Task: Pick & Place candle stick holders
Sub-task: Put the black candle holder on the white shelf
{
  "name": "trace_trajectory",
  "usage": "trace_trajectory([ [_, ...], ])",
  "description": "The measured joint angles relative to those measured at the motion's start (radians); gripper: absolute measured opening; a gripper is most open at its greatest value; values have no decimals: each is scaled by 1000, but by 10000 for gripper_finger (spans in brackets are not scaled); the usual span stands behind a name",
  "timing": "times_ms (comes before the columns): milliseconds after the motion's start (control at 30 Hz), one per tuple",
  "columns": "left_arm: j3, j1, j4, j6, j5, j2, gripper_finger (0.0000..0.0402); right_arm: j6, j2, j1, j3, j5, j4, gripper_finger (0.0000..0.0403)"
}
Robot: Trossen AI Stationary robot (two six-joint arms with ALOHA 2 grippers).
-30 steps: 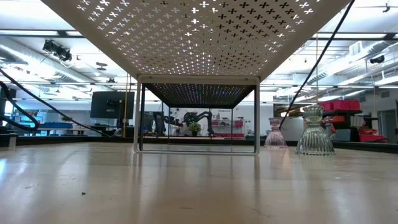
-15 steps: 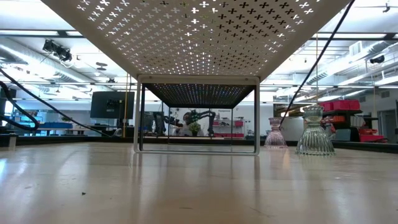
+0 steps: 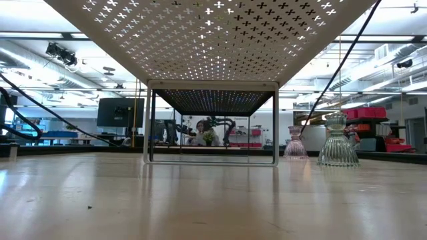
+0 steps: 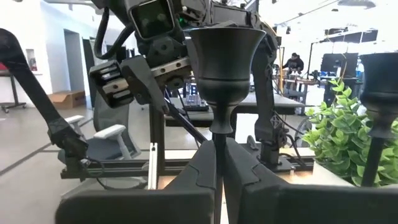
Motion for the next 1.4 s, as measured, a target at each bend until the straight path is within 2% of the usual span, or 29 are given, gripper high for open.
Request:
trace_trajectory([
  [367, 0, 0, -2, -1, 0, 0, 179, 26, 0, -2, 0, 1, -24, 1],
  [700, 0, 0, -3, -1, 0, 0, 179, 20, 0, -3, 1, 0, -43, 34],
  [933, 0, 0, -3, 0, 0, 0, 179, 22, 0, -14, 1, -4, -51, 21],
  [1033, 0, 0, -3, 0, 0, 0, 179, 23, 0, -22, 1, -36, -51, 18],
  [1400, 0, 0, -2, 0, 0, 0, 179, 26, 0, -20, 1, -25, -76, 37],
])
